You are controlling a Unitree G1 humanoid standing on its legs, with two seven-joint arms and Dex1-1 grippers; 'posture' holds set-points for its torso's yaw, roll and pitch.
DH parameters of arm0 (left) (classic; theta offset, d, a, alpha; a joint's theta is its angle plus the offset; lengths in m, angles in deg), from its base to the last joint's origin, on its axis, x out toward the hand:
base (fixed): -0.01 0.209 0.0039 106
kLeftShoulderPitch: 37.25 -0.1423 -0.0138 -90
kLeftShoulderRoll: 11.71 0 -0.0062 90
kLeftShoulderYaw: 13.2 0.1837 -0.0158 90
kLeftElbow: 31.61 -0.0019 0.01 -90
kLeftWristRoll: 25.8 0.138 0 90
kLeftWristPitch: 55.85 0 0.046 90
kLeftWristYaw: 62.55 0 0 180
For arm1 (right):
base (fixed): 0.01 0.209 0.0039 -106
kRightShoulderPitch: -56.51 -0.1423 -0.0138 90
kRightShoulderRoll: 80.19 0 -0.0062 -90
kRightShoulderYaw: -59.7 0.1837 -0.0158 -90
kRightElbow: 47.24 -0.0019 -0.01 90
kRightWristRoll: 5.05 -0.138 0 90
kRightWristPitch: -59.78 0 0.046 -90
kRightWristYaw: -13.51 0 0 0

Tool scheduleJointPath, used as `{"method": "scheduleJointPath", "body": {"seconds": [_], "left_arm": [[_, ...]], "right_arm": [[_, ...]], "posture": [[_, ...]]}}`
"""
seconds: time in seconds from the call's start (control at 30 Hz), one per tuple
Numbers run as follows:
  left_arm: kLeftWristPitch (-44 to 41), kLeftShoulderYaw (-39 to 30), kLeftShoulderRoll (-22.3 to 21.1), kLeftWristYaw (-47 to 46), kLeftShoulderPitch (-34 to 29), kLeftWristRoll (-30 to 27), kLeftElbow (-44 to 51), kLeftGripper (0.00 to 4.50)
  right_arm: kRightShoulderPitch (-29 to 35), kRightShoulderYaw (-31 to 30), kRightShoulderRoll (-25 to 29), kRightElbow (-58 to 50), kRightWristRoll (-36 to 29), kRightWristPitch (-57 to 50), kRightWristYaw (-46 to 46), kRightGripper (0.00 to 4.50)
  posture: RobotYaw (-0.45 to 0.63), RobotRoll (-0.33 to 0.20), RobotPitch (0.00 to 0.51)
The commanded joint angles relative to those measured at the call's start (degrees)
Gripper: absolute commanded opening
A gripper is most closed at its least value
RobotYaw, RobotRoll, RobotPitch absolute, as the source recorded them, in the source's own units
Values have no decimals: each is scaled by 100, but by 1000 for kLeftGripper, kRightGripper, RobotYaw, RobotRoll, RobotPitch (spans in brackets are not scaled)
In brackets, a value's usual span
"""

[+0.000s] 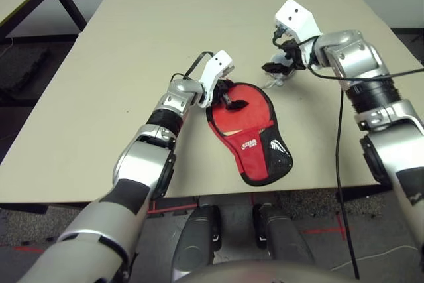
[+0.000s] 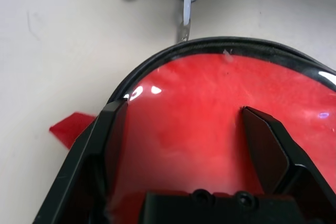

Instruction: Store the ping-pong paddle in its case and zip it.

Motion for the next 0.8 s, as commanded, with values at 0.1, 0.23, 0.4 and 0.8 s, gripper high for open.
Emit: {"method": "scheduleJointPath", "body": {"seconds": [0.1,0.23,0.4,0.8], "left_arm": [[-151,224,78,26,-196,187,-72,4452],[-201,235,49,54,-263,169,48,4452],[-300,250,-8,84,-376,146,254,4452],[-497,252,57,86,-474,95,524,4500]], "right_arm": [[-249,-13,-238,1207,455,873,-420,4500],[-397,5,-273,1811,745,1443,-853,4500],[-539,3,-191,2196,1036,1803,-1270,4500],[-575,52,-142,2493,1429,1691,-1545,3819]], "posture": [[-28,0,144],[-10,0,141],[-2,0,140],[-3,0,145]]}}
